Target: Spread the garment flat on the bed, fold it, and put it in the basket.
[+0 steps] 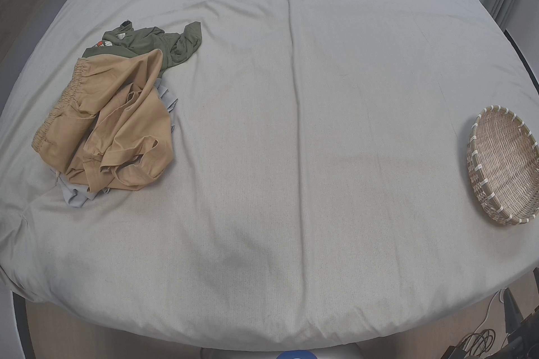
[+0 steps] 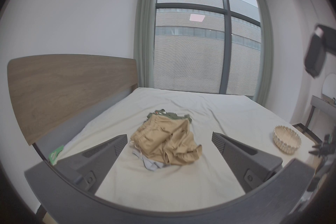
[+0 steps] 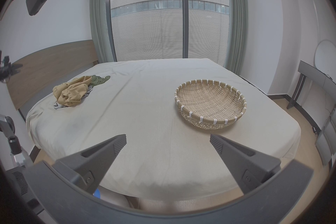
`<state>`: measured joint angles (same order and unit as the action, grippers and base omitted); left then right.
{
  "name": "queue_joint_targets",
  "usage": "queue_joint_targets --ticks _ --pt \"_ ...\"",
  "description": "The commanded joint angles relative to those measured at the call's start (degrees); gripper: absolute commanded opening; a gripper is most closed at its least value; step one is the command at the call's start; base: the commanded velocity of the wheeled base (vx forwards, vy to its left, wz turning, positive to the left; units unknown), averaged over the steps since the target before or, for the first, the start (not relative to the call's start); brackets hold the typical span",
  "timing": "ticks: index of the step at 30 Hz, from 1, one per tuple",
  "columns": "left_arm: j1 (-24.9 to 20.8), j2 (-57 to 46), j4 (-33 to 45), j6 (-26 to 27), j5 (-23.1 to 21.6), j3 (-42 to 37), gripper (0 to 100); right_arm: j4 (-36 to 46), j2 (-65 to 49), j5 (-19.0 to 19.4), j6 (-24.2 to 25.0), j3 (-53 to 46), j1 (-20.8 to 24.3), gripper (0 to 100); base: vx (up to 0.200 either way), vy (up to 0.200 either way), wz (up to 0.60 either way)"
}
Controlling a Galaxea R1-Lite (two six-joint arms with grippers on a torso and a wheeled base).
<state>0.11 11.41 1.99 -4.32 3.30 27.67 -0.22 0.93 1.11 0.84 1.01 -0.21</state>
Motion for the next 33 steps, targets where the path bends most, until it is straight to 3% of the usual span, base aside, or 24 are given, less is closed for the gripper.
queue_joint_targets --ticks 1,14,23,29,33 --pt "0.07 16.63 1.26 -2.54 5.92 13.99 100 -0.04 -0.31 -0.23 0.13 -0.92 0.03 100 0.0 0.0 0.0" --pt "3.14 29.72 1.44 -4.03 11.37 25.33 100 -0.04 -0.31 -0.23 0.21 -0.92 0.03 100 0.0 0.0 0.0" --pt "9.38 40.01 1.44 -4.12 9.35 30.51 100 0.04 -0.4 -0.23 0.21 -0.92 0.03 100 0.0 0.0 0.0" --pt "13.86 48.27 1.62 -7.55 3.55 35.26 100 -0.04 -0.4 -0.23 0.13 -0.92 0.03 100 0.0 0.0 0.0" --pt "17.47 54.16 1.88 -12.82 -6.38 37.98 100 0.04 -0.4 -0.14 -0.05 -0.92 0.03 100 0.0 0.0 0.0"
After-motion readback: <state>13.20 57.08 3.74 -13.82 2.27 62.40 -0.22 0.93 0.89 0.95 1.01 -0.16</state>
